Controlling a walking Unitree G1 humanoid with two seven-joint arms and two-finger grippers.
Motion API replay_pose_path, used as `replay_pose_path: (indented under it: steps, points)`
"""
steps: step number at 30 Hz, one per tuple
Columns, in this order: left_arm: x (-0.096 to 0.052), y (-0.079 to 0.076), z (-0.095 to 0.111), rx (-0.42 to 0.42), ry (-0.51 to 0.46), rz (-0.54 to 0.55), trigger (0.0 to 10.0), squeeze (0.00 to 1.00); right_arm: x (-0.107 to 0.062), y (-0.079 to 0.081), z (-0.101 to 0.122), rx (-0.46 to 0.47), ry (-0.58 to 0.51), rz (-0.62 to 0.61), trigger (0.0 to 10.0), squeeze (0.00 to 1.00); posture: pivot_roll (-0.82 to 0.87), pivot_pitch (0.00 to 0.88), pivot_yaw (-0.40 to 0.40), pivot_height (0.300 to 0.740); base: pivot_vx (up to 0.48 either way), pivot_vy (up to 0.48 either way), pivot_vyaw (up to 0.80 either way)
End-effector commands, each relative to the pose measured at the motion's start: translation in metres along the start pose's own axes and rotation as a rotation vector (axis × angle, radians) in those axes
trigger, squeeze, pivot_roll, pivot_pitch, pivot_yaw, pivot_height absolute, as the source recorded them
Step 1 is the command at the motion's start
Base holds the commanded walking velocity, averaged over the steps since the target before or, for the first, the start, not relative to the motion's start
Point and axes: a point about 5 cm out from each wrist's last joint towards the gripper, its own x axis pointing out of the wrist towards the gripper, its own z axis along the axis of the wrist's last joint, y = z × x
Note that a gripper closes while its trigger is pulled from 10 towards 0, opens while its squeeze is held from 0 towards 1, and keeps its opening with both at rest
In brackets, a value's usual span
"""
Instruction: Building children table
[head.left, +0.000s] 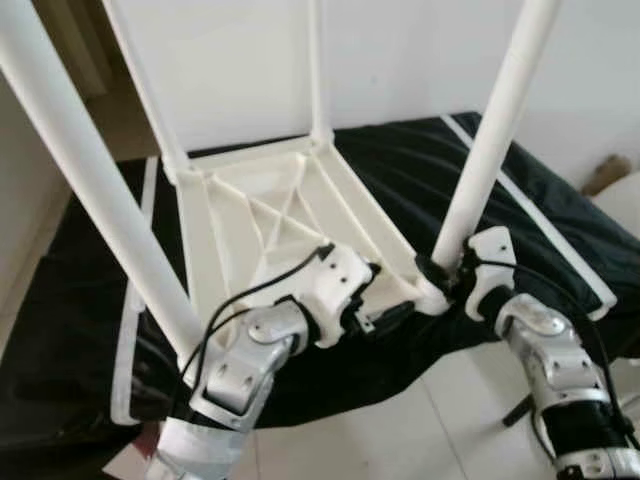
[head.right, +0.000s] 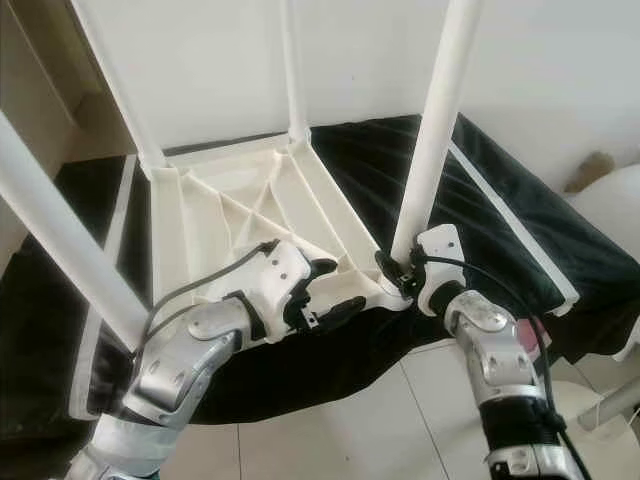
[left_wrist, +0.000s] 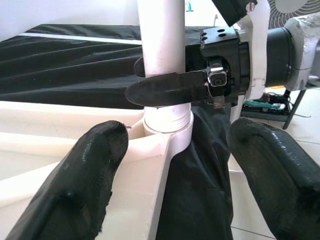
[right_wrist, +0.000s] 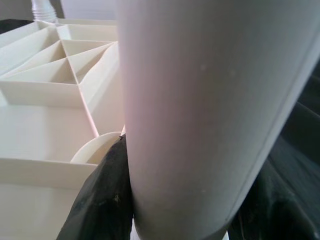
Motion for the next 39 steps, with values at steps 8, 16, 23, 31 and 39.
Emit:
replay_pose_path:
  steps: [8, 16, 23, 31, 39]
  points:
    - [0.000, -0.008, -0.002, -0.022, 0.004, -0.024, 10.0, 0.00, -0.008, 0.016, -0.030, 0.157, 0.117, -0.288, 10.0, 0.00, -0.08, 0.000, 0.066, 0.740, 0.000, 0.000, 0.00]
    - [-0.001, -0.009, -0.002, -0.027, 0.009, -0.025, 10.0, 0.00, -0.009, 0.025, -0.024, 0.235, 0.072, -0.554, 10.0, 0.00, -0.08, 0.000, 0.065, 0.740, 0.000, 0.000, 0.00]
    - [-0.002, -0.007, 0.001, -0.028, 0.003, -0.018, 10.0, 0.00, -0.009, 0.037, -0.012, 0.279, -0.009, -0.757, 10.0, 0.00, -0.06, 0.000, 0.068, 0.740, 0.000, 0.000, 0.00]
    - [-0.001, -0.003, 0.003, -0.019, 0.001, -0.006, 10.0, 0.00, -0.002, 0.052, -0.011, 0.292, 0.005, -0.692, 10.0, 0.00, -0.07, 0.000, 0.064, 0.740, 0.000, 0.000, 0.00]
    - [0.000, 0.000, 0.004, -0.014, -0.004, 0.002, 10.0, 0.00, -0.001, 0.043, -0.006, 0.259, -0.053, -0.680, 10.0, 0.04, -0.06, 0.000, 0.056, 0.740, 0.000, 0.000, 0.00]
